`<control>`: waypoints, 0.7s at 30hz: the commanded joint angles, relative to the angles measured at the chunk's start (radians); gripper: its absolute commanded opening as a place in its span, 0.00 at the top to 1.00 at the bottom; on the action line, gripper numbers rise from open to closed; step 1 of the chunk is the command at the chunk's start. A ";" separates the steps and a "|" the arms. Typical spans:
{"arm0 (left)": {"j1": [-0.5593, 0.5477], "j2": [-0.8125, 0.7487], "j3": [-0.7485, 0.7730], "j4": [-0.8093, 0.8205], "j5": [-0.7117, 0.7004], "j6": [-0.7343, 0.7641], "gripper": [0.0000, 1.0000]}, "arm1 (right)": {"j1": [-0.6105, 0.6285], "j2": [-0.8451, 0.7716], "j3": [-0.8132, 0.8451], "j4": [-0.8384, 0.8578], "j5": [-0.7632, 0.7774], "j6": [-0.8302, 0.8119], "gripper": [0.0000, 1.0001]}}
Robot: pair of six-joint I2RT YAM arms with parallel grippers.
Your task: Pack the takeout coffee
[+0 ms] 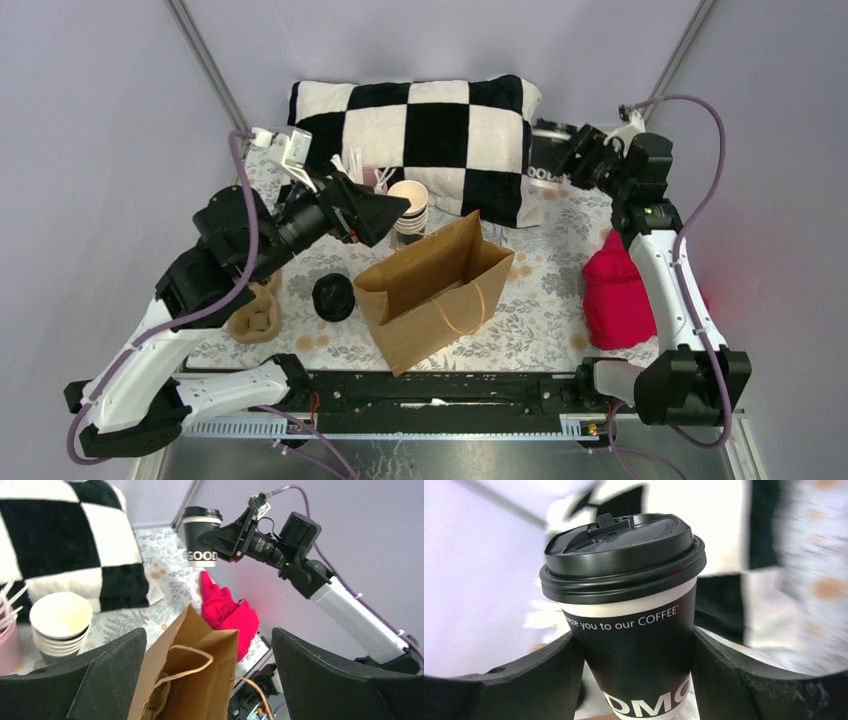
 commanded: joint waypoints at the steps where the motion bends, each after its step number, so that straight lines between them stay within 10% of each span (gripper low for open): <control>1: 0.003 0.050 0.060 0.086 0.097 0.045 0.01 | 0.151 -0.023 0.124 0.273 -0.211 0.309 0.30; 10: 0.002 0.146 0.030 0.270 0.278 -0.022 0.01 | 0.482 0.039 0.266 0.612 -0.160 0.553 0.29; 21: 0.002 0.076 -0.126 0.493 0.202 -0.111 0.01 | 0.571 0.051 0.196 0.843 -0.130 0.715 0.27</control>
